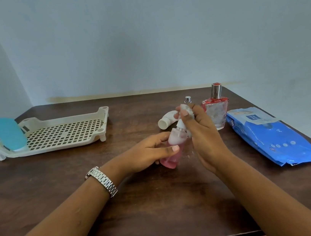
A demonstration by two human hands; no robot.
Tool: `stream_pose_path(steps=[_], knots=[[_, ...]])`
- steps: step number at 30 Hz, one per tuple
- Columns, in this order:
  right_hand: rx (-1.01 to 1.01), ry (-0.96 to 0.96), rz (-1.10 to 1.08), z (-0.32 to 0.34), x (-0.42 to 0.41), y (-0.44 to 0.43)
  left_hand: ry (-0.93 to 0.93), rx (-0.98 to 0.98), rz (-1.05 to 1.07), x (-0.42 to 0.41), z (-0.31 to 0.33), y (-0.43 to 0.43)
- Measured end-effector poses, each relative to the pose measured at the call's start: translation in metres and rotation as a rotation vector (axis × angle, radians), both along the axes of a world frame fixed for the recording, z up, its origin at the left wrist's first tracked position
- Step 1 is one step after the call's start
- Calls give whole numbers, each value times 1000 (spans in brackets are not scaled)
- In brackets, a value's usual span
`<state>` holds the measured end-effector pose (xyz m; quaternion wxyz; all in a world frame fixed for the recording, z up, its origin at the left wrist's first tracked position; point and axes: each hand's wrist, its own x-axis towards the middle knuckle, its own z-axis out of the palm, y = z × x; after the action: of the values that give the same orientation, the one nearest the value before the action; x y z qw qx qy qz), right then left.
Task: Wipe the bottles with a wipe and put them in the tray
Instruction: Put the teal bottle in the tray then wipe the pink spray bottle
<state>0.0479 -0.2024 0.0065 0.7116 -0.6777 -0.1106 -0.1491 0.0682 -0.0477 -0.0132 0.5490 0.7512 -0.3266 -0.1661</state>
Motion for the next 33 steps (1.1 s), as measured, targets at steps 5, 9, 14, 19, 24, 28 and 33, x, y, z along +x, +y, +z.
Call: stream_pose_path(steps=[5, 9, 14, 19, 24, 28, 33], knots=[[-59, -111, -133, -2, 2, 0, -173, 89, 135, -1, 0, -1], [-114, -104, -205, -2, 5, -3, -697, 371, 324, -1, -1, 1], [-185, -22, -262, -8, 10, -8, -1077, 583, 546, -3, -3, 3], [-358, -181, -446, -8, 6, -9, -1098, 530, 566, -5, -7, -5], [-472, -221, -395, -9, 0, 0, -1034, 522, 587, -8, -10, -7], [-562, -233, -289, -15, 2, 1, -925, 454, 614, -5, -8, -7], [-663, -304, -226, -16, -1, 3, -629, 212, 517, 2, -8, -2]])
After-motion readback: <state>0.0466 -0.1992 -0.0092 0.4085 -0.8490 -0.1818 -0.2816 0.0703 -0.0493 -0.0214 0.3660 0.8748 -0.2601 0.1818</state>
